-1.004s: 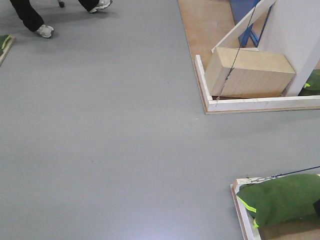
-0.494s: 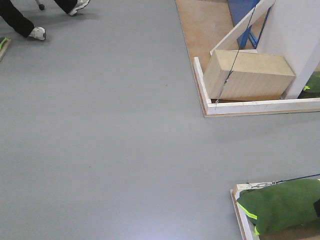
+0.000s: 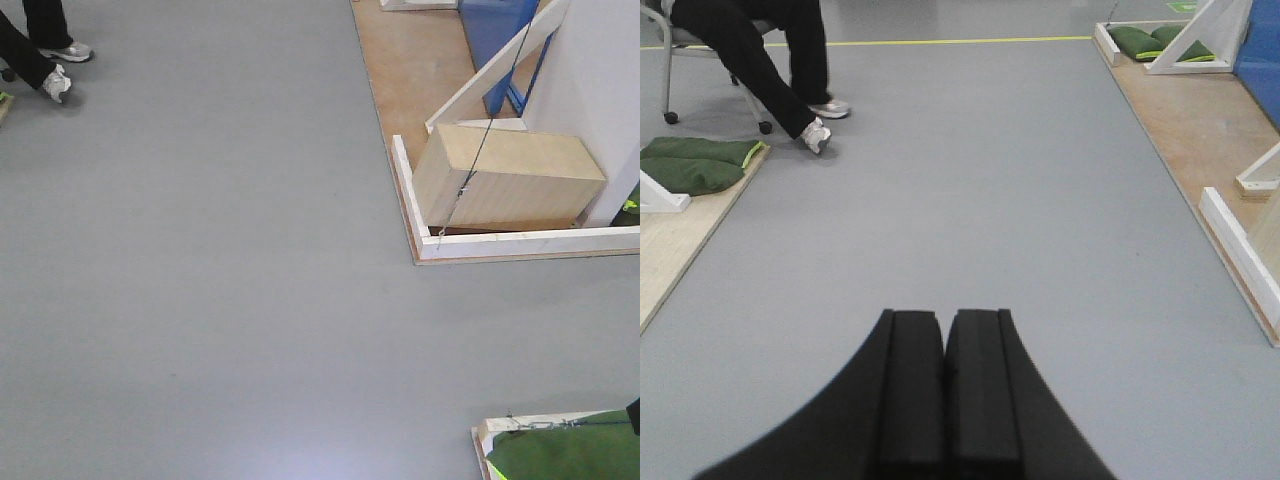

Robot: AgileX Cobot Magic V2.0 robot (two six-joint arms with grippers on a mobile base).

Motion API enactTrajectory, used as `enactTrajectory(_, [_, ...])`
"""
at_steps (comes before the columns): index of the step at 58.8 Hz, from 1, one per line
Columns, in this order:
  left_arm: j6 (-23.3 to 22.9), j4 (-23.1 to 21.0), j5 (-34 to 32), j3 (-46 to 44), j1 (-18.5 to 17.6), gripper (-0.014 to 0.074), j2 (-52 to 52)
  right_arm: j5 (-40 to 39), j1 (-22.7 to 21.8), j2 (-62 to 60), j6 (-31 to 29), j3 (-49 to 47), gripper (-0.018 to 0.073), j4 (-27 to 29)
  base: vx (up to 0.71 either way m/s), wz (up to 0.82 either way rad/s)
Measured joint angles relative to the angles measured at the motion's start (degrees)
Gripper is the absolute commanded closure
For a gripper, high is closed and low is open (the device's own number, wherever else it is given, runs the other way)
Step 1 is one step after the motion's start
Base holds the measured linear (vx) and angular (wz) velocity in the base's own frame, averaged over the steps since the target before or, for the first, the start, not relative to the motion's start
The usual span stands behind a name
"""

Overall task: Move to blue door and open it
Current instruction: 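Drive the base forward toward the blue door beside the wooden platform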

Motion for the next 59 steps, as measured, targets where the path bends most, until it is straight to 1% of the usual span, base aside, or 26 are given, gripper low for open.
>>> enactTrajectory(59, [0.0, 0.0, 0.0, 0.0, 0.0, 0.0524, 0.0, 0.0, 0.0, 0.0, 0.0, 0.0, 0.0551, 0.0, 0.38, 0.01])
